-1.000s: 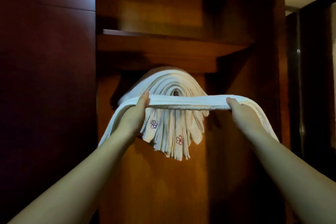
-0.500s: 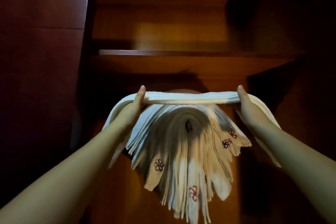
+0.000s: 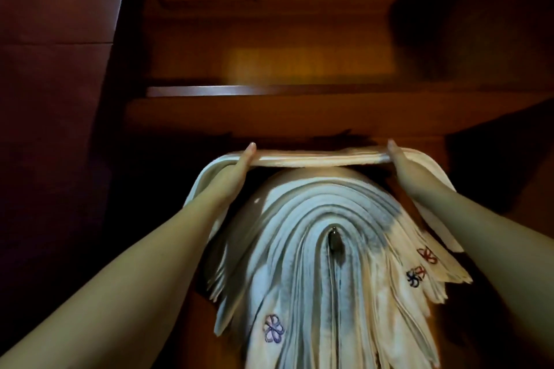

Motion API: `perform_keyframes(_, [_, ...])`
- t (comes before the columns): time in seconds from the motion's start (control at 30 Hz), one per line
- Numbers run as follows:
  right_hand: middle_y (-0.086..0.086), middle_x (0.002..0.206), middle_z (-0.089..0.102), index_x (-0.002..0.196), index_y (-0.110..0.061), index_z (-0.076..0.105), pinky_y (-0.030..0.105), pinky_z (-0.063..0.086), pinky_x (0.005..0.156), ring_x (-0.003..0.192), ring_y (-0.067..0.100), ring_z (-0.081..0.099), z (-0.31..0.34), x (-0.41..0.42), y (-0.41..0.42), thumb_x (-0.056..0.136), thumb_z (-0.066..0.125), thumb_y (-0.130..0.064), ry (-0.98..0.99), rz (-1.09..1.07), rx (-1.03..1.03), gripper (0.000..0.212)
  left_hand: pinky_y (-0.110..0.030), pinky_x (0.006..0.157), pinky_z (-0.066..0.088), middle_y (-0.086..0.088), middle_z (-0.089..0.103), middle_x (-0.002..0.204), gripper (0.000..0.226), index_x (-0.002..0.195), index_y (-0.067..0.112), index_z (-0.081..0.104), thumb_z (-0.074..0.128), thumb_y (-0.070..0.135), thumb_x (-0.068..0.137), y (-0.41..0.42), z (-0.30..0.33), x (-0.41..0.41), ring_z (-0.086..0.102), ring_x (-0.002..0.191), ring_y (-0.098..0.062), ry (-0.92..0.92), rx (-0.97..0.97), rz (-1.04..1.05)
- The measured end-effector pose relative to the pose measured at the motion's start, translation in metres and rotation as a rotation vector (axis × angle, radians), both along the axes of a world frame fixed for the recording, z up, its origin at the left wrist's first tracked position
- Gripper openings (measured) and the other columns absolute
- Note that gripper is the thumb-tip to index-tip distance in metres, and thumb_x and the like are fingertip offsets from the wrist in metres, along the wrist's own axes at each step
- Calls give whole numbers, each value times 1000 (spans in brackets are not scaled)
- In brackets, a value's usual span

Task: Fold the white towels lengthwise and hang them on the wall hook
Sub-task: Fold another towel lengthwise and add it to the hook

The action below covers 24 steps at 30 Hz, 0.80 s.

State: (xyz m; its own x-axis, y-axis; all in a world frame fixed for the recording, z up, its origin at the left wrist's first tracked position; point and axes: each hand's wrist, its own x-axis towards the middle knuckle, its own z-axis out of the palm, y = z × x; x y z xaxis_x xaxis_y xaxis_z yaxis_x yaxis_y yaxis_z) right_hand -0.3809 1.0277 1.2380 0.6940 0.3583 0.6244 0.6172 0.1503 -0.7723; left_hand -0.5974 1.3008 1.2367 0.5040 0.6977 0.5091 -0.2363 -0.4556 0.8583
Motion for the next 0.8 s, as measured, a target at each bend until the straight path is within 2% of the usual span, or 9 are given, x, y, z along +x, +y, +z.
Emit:
perform_keyframes(0.07, [16,138,57,138,-18,57,43,34,113,129,32,51,-1,6,6,83,26,-86,3,-42,-20,92,-45,103,47,0,75,109,103,112,32,73,58,103,38,-6,0,2,70,105,-25,-10,-20,-28])
perform_keyframes(0.17, [19,131,62,130,-19,63,44,39,110,121,34,57,-12,20,14,50,24,-104,47,-64,-63,123,-41,98,49,-3,71,101,93,109,29,65,52,100,51,-25,-8,-3,68,96,-23,23,-51,11])
perform_keyframes(0.27, [19,141,54,140,-21,55,40,36,110,130,33,50,-24,21,17,78,26,-87,56,-26,-69,95,-37,91,47,-3,68,93,81,106,28,62,46,96,65,-32,-18,-6,66,89,-22,108,-17,49])
perform_keyframes(0.33, [19,141,53,142,-20,52,41,36,110,131,34,49,-30,23,15,84,27,-83,85,5,-46,89,-33,84,48,-2,69,91,72,103,30,65,37,91,76,-32,-27,-8,66,88,-20,136,36,75])
perform_keyframes(0.47, [13,115,71,120,-20,68,50,46,105,107,32,67,-35,45,17,47,41,-105,186,101,120,115,-32,87,47,-2,70,108,59,100,37,66,28,81,89,-35,-39,-2,66,92,-16,39,46,1])
perform_keyframes(0.57, [9,107,70,109,-17,67,44,47,102,101,28,66,-36,39,16,80,38,-86,294,89,241,80,-31,83,50,-6,72,113,74,124,23,66,24,75,94,-36,-40,5,70,93,-20,-106,-94,-111])
perform_keyframes(0.63, [12,113,65,114,-14,63,43,46,102,104,30,61,-38,47,18,95,37,-61,318,-7,269,57,-30,71,53,-11,77,91,70,108,14,71,27,67,99,-34,-41,8,73,80,-21,-164,-151,-106])
perform_keyframes(0.73, [21,114,66,114,-10,66,52,46,103,105,37,62,-43,69,20,84,37,-56,324,-78,218,61,-39,92,54,-19,73,109,55,119,9,67,35,50,103,-36,-42,12,68,99,-31,-230,-173,-40])
perform_keyframes(0.8, [19,113,67,113,-12,67,51,46,103,105,36,63,-50,77,22,82,39,-58,320,-80,179,62,-47,104,48,-20,71,113,56,121,10,67,41,53,95,-30,-44,18,65,106,-34,-203,-155,7])
